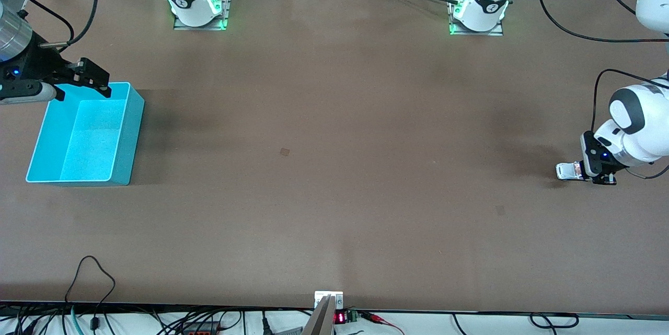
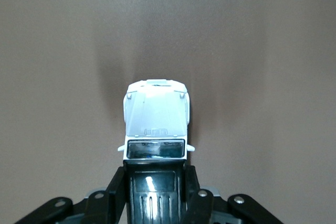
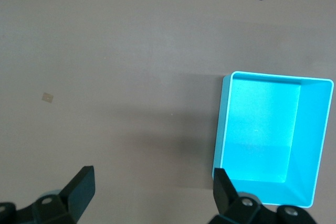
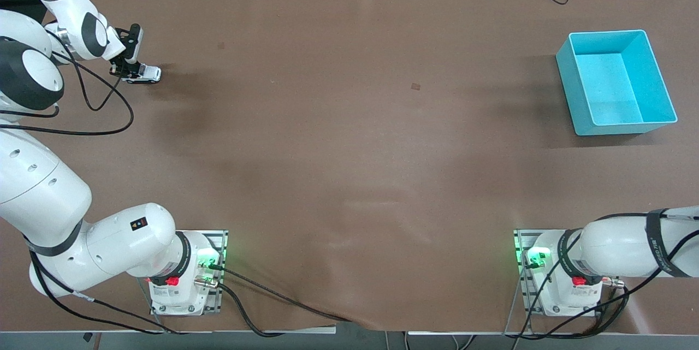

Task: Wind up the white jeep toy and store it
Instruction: 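Drag the jeep backward along the table with the left gripper, then open the left gripper and lift it off the jeep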

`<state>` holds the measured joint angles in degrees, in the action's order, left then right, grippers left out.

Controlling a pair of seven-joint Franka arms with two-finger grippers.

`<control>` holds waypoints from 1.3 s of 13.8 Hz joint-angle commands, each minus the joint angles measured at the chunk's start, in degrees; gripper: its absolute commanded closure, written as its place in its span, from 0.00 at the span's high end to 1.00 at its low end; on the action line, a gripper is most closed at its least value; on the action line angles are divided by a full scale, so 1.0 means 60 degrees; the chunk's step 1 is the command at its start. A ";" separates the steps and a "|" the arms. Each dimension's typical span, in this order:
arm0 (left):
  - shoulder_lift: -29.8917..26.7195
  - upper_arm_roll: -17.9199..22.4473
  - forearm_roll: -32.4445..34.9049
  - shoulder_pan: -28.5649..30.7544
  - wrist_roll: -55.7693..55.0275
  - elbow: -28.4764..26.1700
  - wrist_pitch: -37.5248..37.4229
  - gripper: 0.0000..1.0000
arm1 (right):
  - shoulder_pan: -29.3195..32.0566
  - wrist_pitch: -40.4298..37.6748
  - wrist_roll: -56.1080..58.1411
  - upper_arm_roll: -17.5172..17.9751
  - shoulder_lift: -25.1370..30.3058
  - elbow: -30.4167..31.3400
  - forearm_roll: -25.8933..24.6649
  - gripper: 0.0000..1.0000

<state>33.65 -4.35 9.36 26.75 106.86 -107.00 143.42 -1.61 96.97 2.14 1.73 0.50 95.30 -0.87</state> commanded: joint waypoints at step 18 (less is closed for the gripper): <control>-0.0935 -0.0813 0.0183 -0.0459 -0.2496 0.2012 -0.5206 1.00 | -0.0010 -0.0136 -0.0064 0.0049 0.0106 -0.0018 -0.0089 1.00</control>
<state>29.44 -9.10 9.36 24.94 97.27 -96.70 117.51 -1.62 96.94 2.14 1.74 0.50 95.30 -0.87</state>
